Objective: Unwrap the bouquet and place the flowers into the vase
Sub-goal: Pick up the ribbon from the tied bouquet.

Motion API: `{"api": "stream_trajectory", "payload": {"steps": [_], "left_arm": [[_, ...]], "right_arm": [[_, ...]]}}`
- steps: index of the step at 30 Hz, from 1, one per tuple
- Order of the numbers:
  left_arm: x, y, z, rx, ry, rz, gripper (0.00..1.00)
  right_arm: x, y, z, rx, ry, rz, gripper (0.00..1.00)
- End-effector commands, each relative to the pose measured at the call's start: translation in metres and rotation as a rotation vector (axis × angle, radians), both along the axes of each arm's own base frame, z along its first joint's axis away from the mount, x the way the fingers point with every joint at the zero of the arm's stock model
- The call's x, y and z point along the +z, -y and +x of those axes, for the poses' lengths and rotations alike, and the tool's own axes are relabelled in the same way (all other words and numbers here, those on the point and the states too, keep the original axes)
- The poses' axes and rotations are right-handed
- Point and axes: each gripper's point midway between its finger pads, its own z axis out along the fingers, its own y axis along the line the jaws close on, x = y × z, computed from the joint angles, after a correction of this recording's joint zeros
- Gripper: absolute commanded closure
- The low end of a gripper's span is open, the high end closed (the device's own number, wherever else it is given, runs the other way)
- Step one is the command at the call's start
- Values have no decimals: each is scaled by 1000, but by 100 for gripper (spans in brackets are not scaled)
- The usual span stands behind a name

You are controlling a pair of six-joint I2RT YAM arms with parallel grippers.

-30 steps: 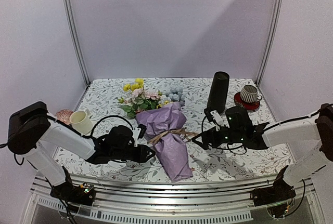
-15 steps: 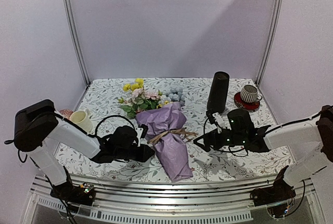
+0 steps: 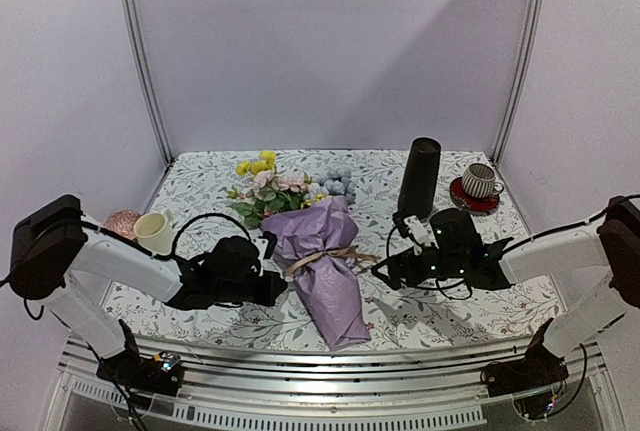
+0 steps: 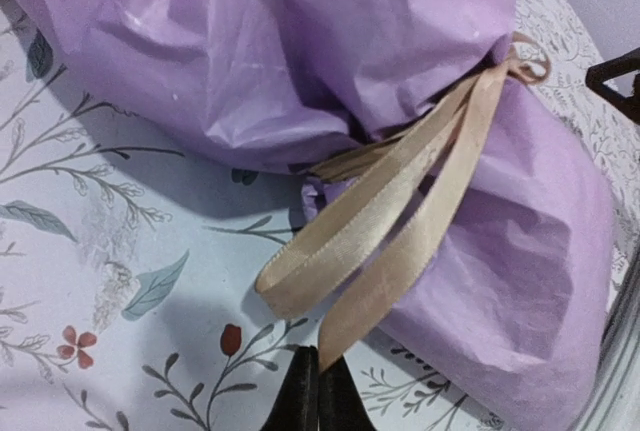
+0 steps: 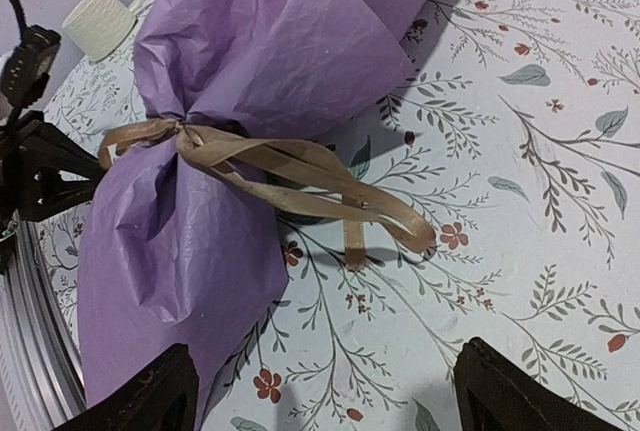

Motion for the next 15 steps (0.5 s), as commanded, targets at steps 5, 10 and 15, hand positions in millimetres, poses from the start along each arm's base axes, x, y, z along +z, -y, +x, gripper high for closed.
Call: {"api": "stream_trajectory", "payload": {"steps": [5, 10, 15], "left_arm": [[26, -5, 5, 19, 66, 27, 100], [35, -7, 8, 34, 88, 24, 100], [43, -13, 10, 57, 106, 29, 100]], "right_arm": [[-17, -11, -1, 53, -59, -30, 19], [-30, -37, -24, 129, -94, -40, 22], [-38, -86, -59, 238, -118, -32, 22]]}}
